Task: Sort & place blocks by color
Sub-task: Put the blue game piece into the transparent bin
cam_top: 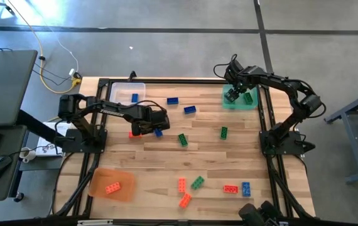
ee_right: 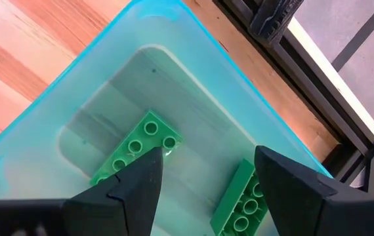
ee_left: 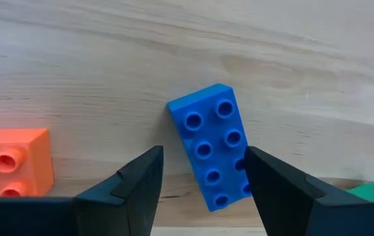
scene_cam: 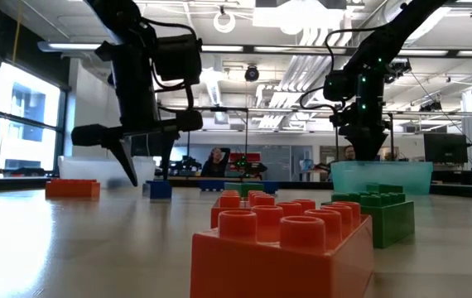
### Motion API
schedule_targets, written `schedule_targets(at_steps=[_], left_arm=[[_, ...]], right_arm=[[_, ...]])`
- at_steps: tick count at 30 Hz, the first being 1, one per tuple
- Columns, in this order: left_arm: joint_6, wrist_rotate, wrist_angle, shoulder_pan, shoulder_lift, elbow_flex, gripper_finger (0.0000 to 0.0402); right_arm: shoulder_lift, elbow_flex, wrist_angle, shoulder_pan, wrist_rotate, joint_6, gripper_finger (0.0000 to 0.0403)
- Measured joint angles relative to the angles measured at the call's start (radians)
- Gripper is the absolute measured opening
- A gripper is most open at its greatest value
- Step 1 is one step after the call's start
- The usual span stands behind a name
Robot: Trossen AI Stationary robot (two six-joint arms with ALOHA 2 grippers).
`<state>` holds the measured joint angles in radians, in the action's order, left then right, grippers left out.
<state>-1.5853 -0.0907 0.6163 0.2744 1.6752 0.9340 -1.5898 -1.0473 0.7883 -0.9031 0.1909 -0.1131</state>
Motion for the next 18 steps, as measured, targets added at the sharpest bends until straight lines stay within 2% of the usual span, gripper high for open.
schedule_targets(at_steps=[18], left_arm=[[-0.009, 0.004, -0.063, 0.000, -0.005, -0.002, 0.0202]], right_arm=[[0.000, 0.000, 0.001, 0.000, -0.004, 0.000, 0.0229]])
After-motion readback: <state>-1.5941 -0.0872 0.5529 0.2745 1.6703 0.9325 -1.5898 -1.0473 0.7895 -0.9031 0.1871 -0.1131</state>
